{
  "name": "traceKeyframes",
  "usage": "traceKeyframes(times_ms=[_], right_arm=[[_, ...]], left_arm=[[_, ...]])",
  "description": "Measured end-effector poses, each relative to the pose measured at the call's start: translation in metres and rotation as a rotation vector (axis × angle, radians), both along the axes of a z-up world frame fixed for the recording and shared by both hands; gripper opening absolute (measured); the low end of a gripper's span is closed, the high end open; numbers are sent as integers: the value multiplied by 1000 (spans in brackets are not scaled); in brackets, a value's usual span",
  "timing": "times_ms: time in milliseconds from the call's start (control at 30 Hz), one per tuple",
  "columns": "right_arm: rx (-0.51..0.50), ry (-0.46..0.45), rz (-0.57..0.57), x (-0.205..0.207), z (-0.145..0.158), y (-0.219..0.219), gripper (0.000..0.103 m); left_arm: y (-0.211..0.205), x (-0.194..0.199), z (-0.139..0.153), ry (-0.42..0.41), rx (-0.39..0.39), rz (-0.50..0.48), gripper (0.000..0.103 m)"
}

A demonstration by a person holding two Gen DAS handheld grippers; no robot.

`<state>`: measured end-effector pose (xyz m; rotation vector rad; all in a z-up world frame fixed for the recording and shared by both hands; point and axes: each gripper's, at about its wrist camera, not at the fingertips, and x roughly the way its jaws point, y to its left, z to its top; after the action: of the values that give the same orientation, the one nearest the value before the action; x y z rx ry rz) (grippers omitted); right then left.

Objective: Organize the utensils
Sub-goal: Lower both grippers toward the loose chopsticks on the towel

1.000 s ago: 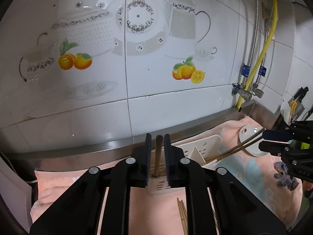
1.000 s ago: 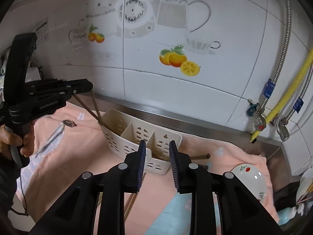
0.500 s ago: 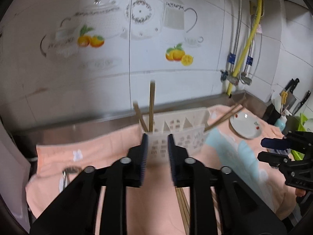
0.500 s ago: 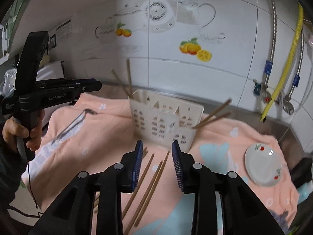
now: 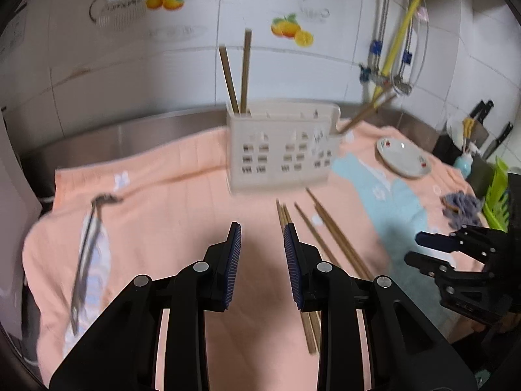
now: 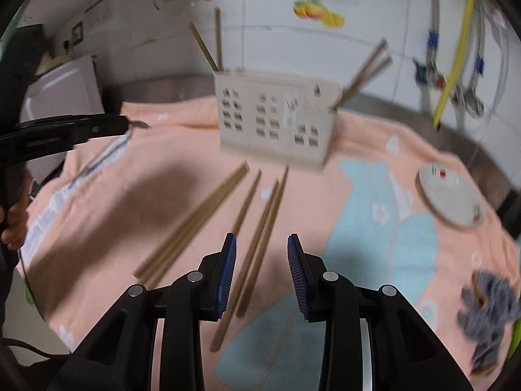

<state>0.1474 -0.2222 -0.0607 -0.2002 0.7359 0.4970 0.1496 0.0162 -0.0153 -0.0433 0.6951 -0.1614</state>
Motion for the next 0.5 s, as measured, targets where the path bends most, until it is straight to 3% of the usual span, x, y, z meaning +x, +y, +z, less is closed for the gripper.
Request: traceKeyframes(times_ms=[233,500], right_arm=[[40,99,-56,1,-44,-8,21],[47,133,-55,5,-57,-3,18]], left_arm=[[-9,-13,-41,88,-39,-22,28],[-22,-16,-78,172,-77,-54,27]])
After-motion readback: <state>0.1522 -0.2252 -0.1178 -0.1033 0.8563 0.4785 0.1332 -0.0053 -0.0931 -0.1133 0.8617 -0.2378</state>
